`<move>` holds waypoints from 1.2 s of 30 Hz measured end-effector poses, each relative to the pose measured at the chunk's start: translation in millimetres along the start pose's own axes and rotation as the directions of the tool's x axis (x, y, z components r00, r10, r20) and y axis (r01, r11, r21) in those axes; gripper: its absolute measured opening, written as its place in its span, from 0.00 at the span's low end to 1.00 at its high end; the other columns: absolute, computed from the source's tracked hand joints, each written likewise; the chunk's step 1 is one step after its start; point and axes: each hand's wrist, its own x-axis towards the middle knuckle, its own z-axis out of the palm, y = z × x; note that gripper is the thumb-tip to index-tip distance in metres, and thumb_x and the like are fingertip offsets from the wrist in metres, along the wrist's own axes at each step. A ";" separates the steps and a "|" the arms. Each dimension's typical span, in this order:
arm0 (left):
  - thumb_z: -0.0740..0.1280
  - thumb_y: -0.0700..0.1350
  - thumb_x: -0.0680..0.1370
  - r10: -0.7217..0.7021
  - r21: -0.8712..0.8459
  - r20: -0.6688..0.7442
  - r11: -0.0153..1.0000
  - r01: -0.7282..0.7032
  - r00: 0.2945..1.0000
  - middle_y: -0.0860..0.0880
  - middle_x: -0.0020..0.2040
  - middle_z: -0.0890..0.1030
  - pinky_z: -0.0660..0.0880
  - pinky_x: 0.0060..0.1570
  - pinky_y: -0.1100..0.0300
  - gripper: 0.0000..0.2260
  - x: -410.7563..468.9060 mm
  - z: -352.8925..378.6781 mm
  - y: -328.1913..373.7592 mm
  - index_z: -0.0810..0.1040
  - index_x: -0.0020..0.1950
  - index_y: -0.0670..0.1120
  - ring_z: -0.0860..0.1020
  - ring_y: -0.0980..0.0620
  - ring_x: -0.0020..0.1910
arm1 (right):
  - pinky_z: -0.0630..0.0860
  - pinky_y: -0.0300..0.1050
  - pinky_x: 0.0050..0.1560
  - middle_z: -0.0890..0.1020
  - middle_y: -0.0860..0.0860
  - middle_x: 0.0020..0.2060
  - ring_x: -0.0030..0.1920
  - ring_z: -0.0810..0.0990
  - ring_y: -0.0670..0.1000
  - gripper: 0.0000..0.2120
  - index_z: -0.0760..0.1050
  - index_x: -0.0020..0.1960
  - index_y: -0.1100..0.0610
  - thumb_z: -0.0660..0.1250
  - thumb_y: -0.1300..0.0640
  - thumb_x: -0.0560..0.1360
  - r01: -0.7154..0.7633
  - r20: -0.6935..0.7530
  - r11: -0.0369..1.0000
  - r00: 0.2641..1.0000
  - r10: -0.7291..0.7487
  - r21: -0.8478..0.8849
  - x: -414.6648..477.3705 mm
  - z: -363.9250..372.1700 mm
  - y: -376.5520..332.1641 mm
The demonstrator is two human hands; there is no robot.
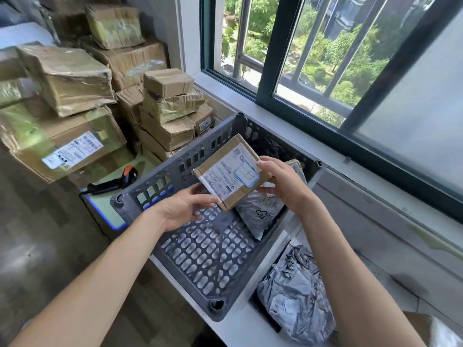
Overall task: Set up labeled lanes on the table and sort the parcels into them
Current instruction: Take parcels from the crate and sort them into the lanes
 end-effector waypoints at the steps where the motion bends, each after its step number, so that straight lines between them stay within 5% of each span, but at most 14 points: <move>1: 0.76 0.45 0.69 -0.014 -0.009 0.036 1.000 0.014 0.999 0.43 0.66 0.79 0.69 0.52 0.53 0.29 -1.2 -1.0 -1.8 0.74 0.70 0.52 0.74 0.46 0.59 | 0.83 0.51 0.53 0.86 0.50 0.52 0.55 0.84 0.54 0.15 0.81 0.56 0.42 0.70 0.43 0.71 0.000 0.020 1.000 1.000 0.000 -0.007 0.4 -2.6 -5.3; 4: 0.78 0.48 0.68 -0.021 -0.064 0.063 0.998 0.025 0.998 0.44 0.70 0.76 0.66 0.69 0.44 0.32 -3.7 -2.2 -4.5 0.72 0.71 0.51 0.73 0.44 0.69 | 0.83 0.56 0.53 0.80 0.56 0.62 0.58 0.84 0.57 0.32 0.65 0.71 0.48 0.73 0.49 0.70 -0.058 0.070 0.984 0.996 0.047 0.168 4.0 -11.0 -11.2; 6: 0.84 0.52 0.61 -0.012 -0.116 0.073 0.993 0.020 0.997 0.44 0.69 0.77 0.64 0.71 0.38 0.38 -3.1 -1.6 -5.6 0.73 0.67 0.53 0.74 0.44 0.69 | 0.83 0.57 0.53 0.76 0.60 0.67 0.60 0.82 0.62 0.35 0.56 0.74 0.47 0.71 0.54 0.73 -0.077 0.102 0.931 0.994 0.043 0.356 0.3 -9.4 -8.7; 8: 0.84 0.56 0.57 0.011 -0.175 0.134 0.985 0.013 0.991 0.43 0.70 0.76 0.64 0.71 0.37 0.45 -3.0 -0.4 -4.8 0.69 0.71 0.54 0.72 0.44 0.70 | 0.83 0.55 0.52 0.77 0.62 0.66 0.63 0.80 0.63 0.31 0.59 0.75 0.55 0.68 0.55 0.76 -0.069 0.103 0.861 0.995 0.019 0.504 -6.8 -0.5 -0.2; 10: 0.83 0.59 0.60 0.051 -0.181 0.178 0.983 -0.018 0.983 0.42 0.72 0.73 0.63 0.72 0.36 0.40 -2.5 2.8 -3.0 0.71 0.67 0.50 0.71 0.43 0.71 | 0.83 0.57 0.54 0.79 0.62 0.65 0.65 0.78 0.62 0.25 0.67 0.72 0.57 0.66 0.53 0.77 -0.073 0.064 0.763 0.997 0.041 0.643 -12.8 12.2 12.5; 13: 0.82 0.61 0.60 0.076 -0.174 0.152 0.984 -0.049 0.985 0.42 0.71 0.74 0.62 0.72 0.36 0.45 0.6 6.7 -1.9 0.70 0.72 0.50 0.72 0.43 0.68 | 0.81 0.59 0.57 0.77 0.63 0.67 0.63 0.79 0.62 0.30 0.67 0.72 0.59 0.70 0.50 0.74 -0.096 0.013 0.556 0.988 0.151 0.826 -17.4 34.3 31.7; 18: 0.81 0.61 0.63 0.094 -0.186 0.122 0.980 -0.071 0.988 0.41 0.70 0.75 0.66 0.69 0.39 0.43 1.8 10.0 -3.8 0.71 0.73 0.49 0.74 0.44 0.65 | 0.72 0.56 0.68 0.82 0.58 0.57 0.58 0.81 0.57 0.27 0.75 0.64 0.59 0.73 0.50 0.69 -0.100 -0.002 0.543 0.983 0.185 0.834 -20.7 73.1 46.8; 22: 0.80 0.62 0.64 0.099 -0.157 0.101 0.984 -0.083 0.990 0.45 0.69 0.76 0.72 0.63 0.45 0.42 0.0 3.5 -5.7 0.71 0.73 0.51 0.76 0.48 0.65 | 0.71 0.56 0.68 0.82 0.56 0.54 0.56 0.80 0.56 0.13 0.79 0.58 0.58 0.70 0.56 0.74 -0.022 0.010 0.535 1.000 0.026 0.844 -27.8 92.3 51.4; 27: 0.79 0.63 0.64 0.100 -0.127 0.100 0.988 -0.087 0.990 0.47 0.72 0.74 0.65 0.70 0.37 0.44 -3.2 -1.5 -7.3 0.66 0.76 0.53 0.73 0.47 0.71 | 0.74 0.54 0.62 0.80 0.57 0.59 0.56 0.81 0.54 0.23 0.71 0.67 0.57 0.69 0.63 0.73 0.080 -0.054 0.586 0.997 -0.061 0.806 -32.6 103.0 51.0; 36: 0.75 0.66 0.66 0.102 -0.045 0.132 0.994 -0.097 0.986 0.49 0.71 0.76 0.64 0.71 0.37 0.35 -7.7 10.9 -3.0 0.75 0.71 0.57 0.73 0.49 0.71 | 0.69 0.60 0.72 0.77 0.62 0.67 0.62 0.79 0.57 0.27 0.65 0.73 0.63 0.68 0.69 0.76 0.119 -0.117 0.695 0.992 -0.050 0.709 -35.0 102.6 54.4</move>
